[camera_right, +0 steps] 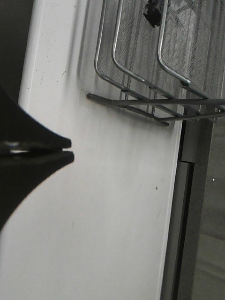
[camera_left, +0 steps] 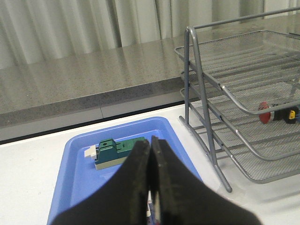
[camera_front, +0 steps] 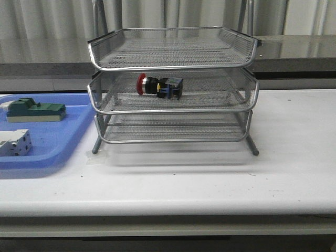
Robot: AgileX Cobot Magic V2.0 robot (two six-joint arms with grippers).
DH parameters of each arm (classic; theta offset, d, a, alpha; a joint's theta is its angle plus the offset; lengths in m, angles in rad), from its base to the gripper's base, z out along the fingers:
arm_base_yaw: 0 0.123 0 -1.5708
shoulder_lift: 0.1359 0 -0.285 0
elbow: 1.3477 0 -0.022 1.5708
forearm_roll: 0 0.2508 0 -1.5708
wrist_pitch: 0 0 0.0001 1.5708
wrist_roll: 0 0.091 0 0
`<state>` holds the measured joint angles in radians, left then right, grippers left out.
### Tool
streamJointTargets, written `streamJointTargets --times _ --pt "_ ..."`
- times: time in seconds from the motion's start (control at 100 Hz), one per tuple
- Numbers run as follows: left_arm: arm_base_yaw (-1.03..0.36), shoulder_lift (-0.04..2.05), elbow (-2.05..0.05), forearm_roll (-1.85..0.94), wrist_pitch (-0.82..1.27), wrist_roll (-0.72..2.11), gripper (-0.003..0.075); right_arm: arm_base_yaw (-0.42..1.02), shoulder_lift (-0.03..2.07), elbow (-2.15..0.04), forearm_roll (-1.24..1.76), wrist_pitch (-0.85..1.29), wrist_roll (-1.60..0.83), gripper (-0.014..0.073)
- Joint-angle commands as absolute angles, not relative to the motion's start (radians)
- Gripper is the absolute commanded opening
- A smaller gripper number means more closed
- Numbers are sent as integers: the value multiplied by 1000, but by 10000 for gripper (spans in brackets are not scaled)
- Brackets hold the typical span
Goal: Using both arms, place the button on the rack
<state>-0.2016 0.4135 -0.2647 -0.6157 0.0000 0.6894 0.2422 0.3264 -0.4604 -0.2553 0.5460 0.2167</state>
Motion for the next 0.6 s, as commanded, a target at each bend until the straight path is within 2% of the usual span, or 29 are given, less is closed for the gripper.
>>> streamJointTargets --times 0.0,0.31,0.59 --pt "-198 420 -295 -626 -66 679 -20 196 275 -427 -198 426 144 -57" --pt "-198 420 -295 -626 -66 679 -20 52 60 -188 -41 259 17 -57" --pt "-198 420 -295 -626 -66 679 -20 41 -27 -79 -48 239 17 -57"
